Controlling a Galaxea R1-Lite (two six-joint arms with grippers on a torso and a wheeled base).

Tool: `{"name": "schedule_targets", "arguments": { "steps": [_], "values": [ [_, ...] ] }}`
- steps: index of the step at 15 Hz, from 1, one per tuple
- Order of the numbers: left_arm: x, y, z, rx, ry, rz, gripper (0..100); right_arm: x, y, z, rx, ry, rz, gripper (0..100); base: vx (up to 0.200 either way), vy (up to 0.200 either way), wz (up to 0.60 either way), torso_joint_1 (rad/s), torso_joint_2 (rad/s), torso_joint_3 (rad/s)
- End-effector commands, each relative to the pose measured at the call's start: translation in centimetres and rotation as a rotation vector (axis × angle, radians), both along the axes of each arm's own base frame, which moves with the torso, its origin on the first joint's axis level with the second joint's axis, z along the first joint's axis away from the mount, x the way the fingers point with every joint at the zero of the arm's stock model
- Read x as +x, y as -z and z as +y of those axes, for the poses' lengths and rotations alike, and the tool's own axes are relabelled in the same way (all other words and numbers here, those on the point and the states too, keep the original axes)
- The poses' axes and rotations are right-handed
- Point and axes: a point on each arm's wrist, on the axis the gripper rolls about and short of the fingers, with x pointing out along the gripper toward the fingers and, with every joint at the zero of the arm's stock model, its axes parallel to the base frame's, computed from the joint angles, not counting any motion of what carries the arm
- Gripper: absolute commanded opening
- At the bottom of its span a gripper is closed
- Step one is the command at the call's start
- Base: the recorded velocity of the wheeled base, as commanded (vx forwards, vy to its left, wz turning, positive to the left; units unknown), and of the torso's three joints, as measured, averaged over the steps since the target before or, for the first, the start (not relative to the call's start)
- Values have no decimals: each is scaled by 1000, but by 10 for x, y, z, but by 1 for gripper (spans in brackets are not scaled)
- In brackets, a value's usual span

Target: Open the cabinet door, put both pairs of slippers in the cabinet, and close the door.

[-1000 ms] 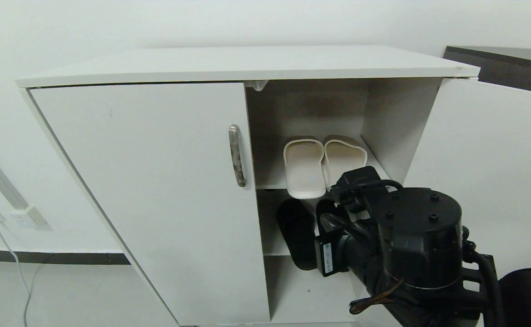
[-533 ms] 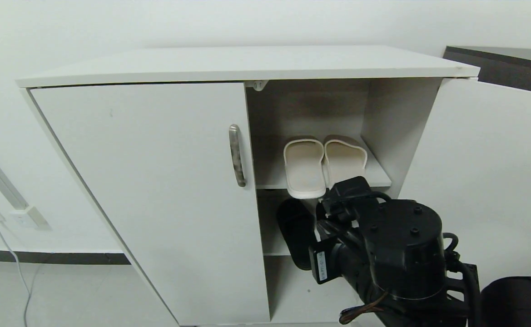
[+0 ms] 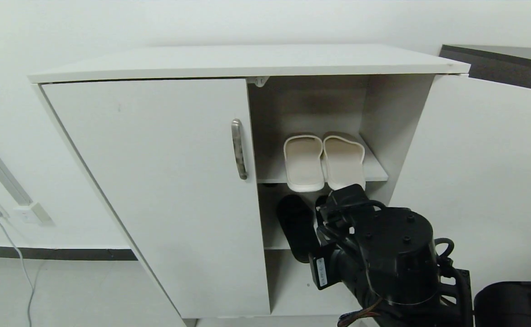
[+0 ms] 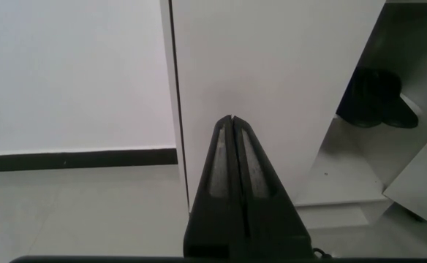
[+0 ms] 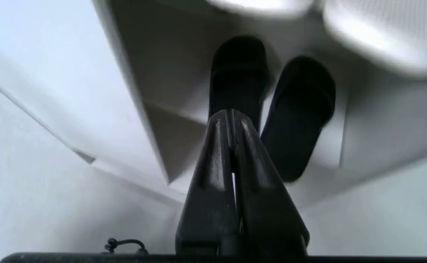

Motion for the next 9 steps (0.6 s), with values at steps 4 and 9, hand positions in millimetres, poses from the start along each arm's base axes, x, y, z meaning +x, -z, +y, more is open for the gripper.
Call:
{"name": "schedule_targets", "arguments": {
  "steps": [4,9],
  "values": [
    [0,0,0,-1,-1,0,0,0,3,0,-8,0,4,0,-200,0,0,0,2,7],
    [0,0,0,-1,-1,0,0,0,3,0,-16,-2,2,0,-200,0,0,1,-1,4]
  ]
}}
